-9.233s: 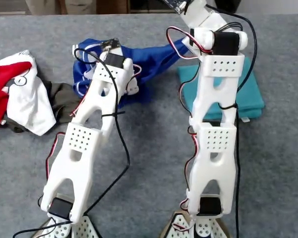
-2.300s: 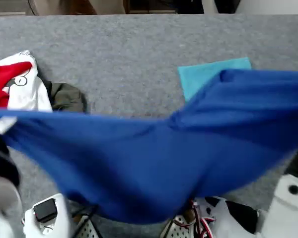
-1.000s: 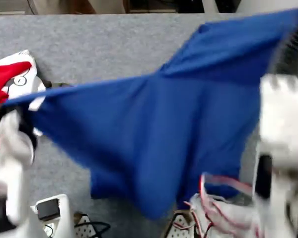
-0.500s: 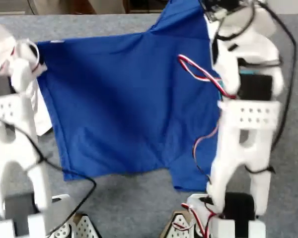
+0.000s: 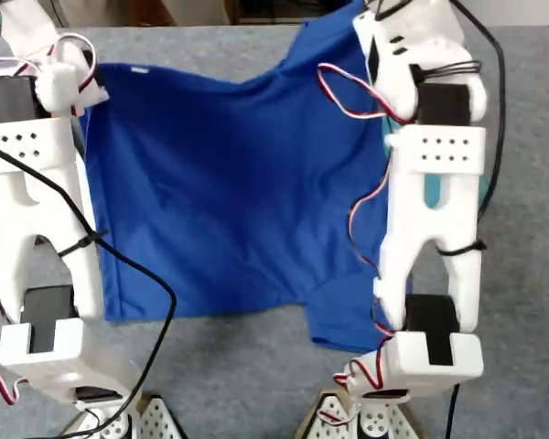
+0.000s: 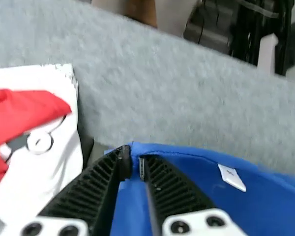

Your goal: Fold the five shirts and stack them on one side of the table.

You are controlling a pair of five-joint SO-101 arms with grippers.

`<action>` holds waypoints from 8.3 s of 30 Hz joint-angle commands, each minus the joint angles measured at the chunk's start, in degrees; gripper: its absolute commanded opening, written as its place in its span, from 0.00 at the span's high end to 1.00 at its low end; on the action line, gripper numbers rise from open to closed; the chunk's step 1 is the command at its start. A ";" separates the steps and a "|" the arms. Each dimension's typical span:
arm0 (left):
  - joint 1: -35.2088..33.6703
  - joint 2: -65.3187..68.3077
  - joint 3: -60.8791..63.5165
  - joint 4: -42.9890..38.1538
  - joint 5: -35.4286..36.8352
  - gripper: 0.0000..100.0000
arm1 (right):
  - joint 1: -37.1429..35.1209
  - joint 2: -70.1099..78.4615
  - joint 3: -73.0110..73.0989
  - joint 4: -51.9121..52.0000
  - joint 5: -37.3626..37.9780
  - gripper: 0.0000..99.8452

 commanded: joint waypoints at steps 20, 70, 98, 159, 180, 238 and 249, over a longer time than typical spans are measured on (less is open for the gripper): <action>6.15 -9.89 27.08 16.53 -12.31 0.98 | 1.54 -29.67 24.84 36.04 10.90 1.00; 2.46 -39.08 89.41 -4.66 -32.35 0.98 | 18.07 -88.57 86.90 48.26 44.13 1.00; 1.85 -39.25 88.00 -3.87 -36.04 0.98 | 18.07 -89.01 83.38 53.01 56.53 1.00; -4.04 2.15 58.11 -23.12 -5.01 0.98 | 6.46 -10.07 57.89 -2.99 17.58 1.00; -5.80 2.33 39.21 -7.12 -6.95 0.98 | 11.65 -9.45 39.08 10.11 18.11 1.00; -0.35 12.53 5.63 17.58 -12.75 0.98 | 6.11 -16.75 41.10 12.40 21.89 1.00; -3.78 19.30 29.98 -1.32 -11.08 0.98 | 7.78 -0.22 40.31 4.48 21.45 1.00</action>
